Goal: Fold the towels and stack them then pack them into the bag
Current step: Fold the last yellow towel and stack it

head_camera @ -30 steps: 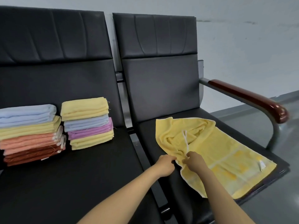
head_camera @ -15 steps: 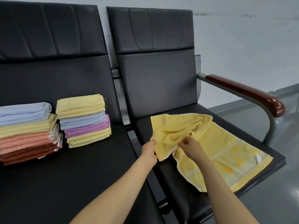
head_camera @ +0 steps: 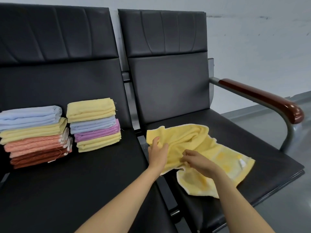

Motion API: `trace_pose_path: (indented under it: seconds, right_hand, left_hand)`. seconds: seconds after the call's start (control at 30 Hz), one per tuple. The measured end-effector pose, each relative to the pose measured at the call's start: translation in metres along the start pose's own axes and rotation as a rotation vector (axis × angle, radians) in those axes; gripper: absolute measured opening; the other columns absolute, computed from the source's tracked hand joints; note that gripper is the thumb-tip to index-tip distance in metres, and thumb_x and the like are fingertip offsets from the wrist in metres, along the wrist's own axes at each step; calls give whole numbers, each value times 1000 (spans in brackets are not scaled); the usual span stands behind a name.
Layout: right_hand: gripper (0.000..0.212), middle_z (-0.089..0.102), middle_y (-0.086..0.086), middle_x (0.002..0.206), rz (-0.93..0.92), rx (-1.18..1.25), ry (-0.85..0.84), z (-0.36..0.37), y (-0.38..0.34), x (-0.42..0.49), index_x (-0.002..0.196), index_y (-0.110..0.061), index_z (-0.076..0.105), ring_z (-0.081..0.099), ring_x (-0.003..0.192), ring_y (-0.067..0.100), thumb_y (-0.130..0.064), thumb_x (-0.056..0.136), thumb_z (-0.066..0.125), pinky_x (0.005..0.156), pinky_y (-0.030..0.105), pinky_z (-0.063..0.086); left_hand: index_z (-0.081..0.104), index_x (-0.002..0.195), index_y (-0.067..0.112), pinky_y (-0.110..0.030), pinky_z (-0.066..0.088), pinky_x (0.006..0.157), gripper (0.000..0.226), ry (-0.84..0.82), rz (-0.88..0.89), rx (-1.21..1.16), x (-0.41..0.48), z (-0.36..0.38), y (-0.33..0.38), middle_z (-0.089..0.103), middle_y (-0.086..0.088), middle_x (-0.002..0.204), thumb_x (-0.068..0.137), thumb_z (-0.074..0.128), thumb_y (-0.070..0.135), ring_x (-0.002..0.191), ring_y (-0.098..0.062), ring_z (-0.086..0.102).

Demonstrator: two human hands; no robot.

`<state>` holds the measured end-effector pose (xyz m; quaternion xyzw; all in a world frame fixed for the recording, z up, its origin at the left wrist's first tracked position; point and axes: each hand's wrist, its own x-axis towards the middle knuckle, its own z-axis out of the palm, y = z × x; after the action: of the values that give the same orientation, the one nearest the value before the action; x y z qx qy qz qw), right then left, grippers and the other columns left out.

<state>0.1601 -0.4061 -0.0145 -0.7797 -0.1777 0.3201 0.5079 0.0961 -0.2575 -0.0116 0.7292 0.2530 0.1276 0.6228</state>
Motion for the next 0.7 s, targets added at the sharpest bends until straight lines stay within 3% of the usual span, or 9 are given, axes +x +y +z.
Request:
trace_pose_path:
  seconds: [0.1,0.2,0.27,0.33,0.37,0.43,0.57,0.63,0.7]
  right_hand:
    - [10,69,4,99,10,20,87,-6,-4,-1,95,-11,61,66,86,16,-17,89,56,79,32,48]
    - [40,51,12,126,153,-493,347,-11,8,12,126,-10,44,56,105,27,-15,89,57,80,32,46]
    - [49,41,15,134,313,-699,288,-6,17,20,133,-9,35,50,116,33,-24,92,54,90,36,46]
    - [39,42,14,134,345,-758,251,0,20,23,130,-8,41,51,116,31,-26,96,45,91,35,44]
    - [34,48,13,131,311,-756,254,2,19,23,126,-8,46,53,114,29,-24,96,42,88,32,44]
    - [29,56,9,122,220,-693,266,7,15,24,121,-9,52,55,109,26,-20,95,42,83,29,43]
    - [14,56,3,94,-30,-143,352,21,-15,17,99,-11,54,54,84,17,-18,88,49,77,33,50]
    - [13,57,3,93,-170,52,296,37,-43,7,98,-13,55,56,83,15,-17,87,52,80,38,54]
    - [12,61,4,98,-268,258,160,57,-71,-3,101,-16,58,62,86,15,-16,90,55,75,32,52]
  left_hand:
    - [26,149,30,-29,39,98,76,-213,38,507,3,-4,-11,22,-1,133,84,64,41,117,-21,41]
    - [25,149,28,-35,43,100,84,-322,23,785,2,-4,-23,20,-4,137,80,67,50,123,-27,42]
    - [40,141,25,-33,46,83,66,-312,46,891,3,-3,-24,28,-4,132,84,62,50,107,-27,51]
    - [59,104,22,-29,41,65,27,-303,68,896,4,-2,-21,41,-2,117,85,59,42,87,-22,51]
    - [55,82,23,-28,37,58,16,-307,72,867,3,-3,-19,44,-1,105,84,58,38,79,-20,48]
    - [40,68,24,-27,34,53,27,-327,56,756,0,-7,-18,44,1,85,84,59,35,67,-16,46]
    - [56,90,8,-29,44,66,23,-201,58,309,-19,-31,8,59,-7,88,87,56,30,74,-15,56]
    - [56,93,6,-28,42,68,20,-70,151,172,-32,-53,28,59,-7,89,87,59,24,79,-16,54]
    - [53,84,19,-27,41,69,9,50,257,92,-48,-80,48,54,1,84,89,59,21,78,-12,51]
